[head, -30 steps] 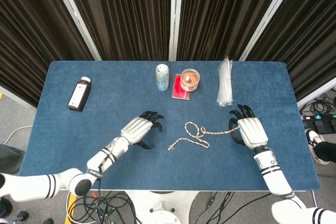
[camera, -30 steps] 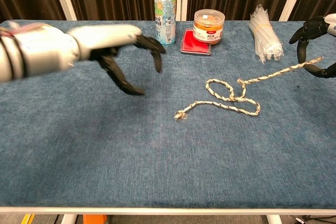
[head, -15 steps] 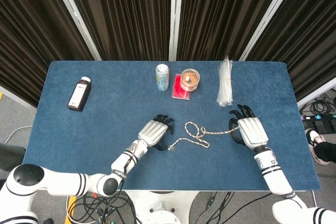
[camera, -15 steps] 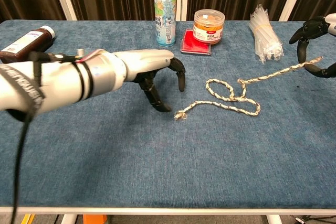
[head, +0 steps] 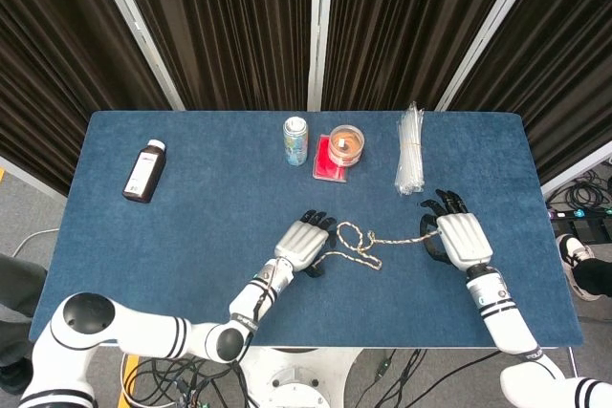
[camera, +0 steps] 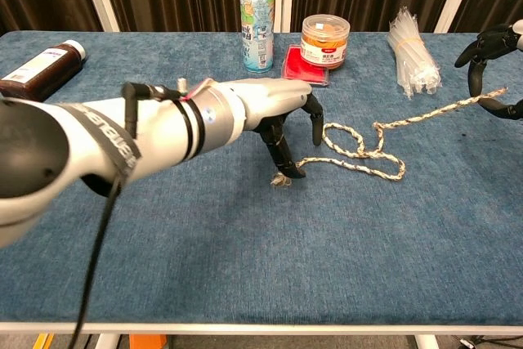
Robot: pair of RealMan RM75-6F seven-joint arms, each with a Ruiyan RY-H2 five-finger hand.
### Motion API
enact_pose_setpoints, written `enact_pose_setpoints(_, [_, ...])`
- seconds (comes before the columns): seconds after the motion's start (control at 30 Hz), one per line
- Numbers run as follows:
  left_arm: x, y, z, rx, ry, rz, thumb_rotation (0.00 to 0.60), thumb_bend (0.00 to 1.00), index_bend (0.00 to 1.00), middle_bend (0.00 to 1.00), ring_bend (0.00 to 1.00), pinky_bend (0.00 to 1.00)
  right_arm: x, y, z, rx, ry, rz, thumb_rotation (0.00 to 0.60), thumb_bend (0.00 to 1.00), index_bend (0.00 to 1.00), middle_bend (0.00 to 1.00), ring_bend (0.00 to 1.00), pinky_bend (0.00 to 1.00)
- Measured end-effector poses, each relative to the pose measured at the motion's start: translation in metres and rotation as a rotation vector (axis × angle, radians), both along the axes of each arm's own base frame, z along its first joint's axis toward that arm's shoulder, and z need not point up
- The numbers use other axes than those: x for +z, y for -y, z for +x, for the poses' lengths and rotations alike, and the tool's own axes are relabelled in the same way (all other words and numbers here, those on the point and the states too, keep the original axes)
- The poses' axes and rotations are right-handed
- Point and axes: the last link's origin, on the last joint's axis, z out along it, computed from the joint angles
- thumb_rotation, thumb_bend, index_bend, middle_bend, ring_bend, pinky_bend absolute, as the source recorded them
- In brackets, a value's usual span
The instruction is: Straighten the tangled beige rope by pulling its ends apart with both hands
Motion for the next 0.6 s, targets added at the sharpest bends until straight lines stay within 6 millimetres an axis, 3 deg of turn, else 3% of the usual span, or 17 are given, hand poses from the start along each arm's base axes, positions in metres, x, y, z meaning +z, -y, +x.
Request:
enact_pose_setpoints(0.3, [-0.014,-0.002,0.002,0.013,-0.034,0.049,0.6,0.2,0.45,0.12,0.03,0.06,0.001,0.0,-0.001,0.0,0.0,-0.003,0.6,0.48,0.66,0.21,0.0,0.0])
enact_pose_setpoints(0.6, [-0.017,-0.011,-0.005,0.045,-0.047,0.075,0.6,0.27,0.49,0.15,0.03,0.06,0.0,0.001,-0.003,-0.004,-0.001,-0.002,0.6,0.48,0.66,0.21,0.0,0.0])
